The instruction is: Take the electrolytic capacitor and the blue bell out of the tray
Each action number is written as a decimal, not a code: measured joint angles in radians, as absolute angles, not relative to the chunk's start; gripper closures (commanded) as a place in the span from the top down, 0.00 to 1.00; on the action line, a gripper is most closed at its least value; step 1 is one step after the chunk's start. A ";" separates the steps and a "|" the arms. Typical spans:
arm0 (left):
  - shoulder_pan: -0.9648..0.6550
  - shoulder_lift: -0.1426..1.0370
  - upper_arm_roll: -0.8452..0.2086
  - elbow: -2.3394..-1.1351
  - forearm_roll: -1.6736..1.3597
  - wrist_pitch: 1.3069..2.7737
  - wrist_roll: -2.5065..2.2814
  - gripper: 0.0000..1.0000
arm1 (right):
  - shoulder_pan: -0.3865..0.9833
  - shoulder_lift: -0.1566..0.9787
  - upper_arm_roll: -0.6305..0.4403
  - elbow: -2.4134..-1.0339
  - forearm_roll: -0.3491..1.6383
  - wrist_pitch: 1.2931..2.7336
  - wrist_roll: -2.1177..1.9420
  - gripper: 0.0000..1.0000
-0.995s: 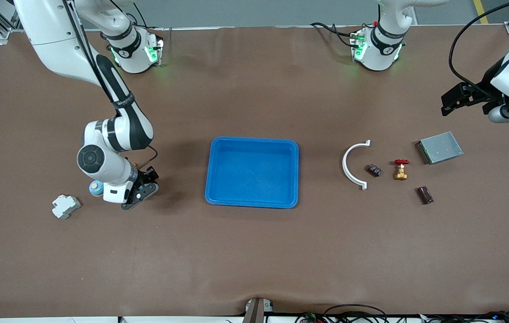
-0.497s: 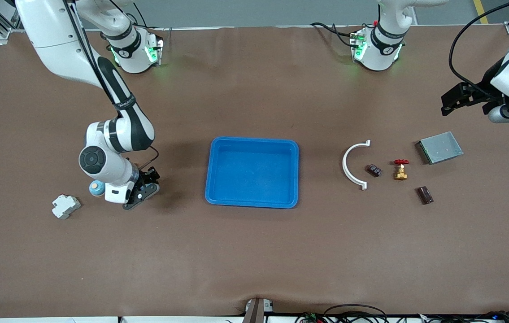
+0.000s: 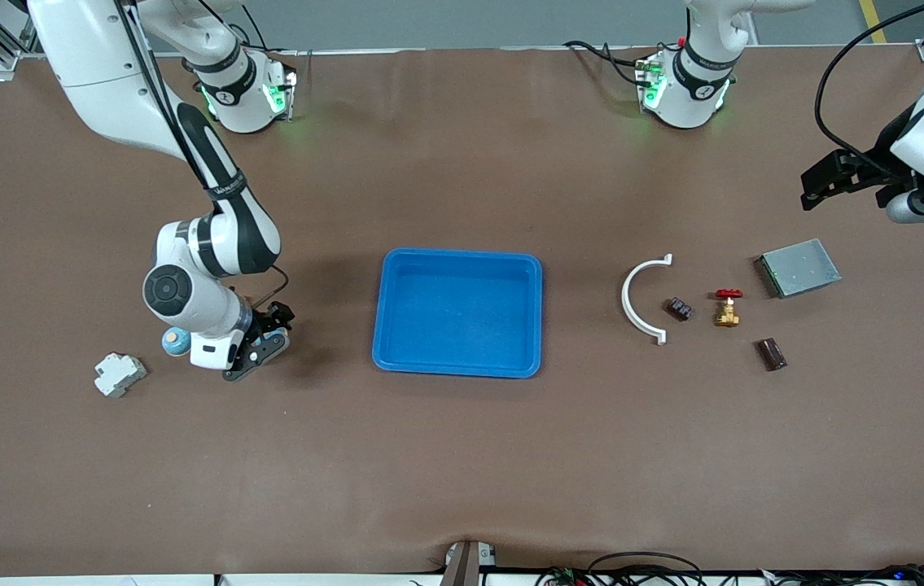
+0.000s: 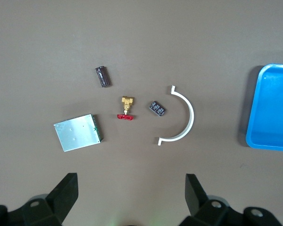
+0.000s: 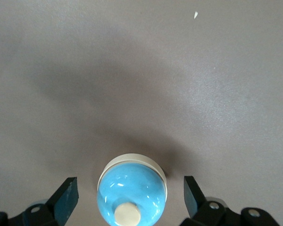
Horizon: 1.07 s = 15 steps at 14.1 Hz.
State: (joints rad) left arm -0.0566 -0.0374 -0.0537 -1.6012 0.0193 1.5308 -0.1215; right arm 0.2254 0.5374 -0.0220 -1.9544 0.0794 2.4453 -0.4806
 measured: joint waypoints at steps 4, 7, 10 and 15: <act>-0.057 -0.037 -0.054 -1.601 0.019 1.531 -0.121 1.00 | 0.226 0.492 -0.022 -1.888 0.087 2.271 -0.430 1.00; -0.057 -0.037 -0.054 -1.600 0.019 1.531 -0.121 1.00 | 0.225 0.412 -0.023 -1.819 0.090 2.068 -0.285 1.00; -0.057 -0.037 -0.054 -1.600 0.019 1.531 -0.121 1.00 | 0.222 0.330 -0.026 -1.799 0.091 1.962 -0.151 1.00; -0.058 -0.037 -0.054 -1.600 0.019 1.531 -0.121 1.00 | 0.128 0.239 -0.030 -1.705 0.091 1.747 -0.087 1.00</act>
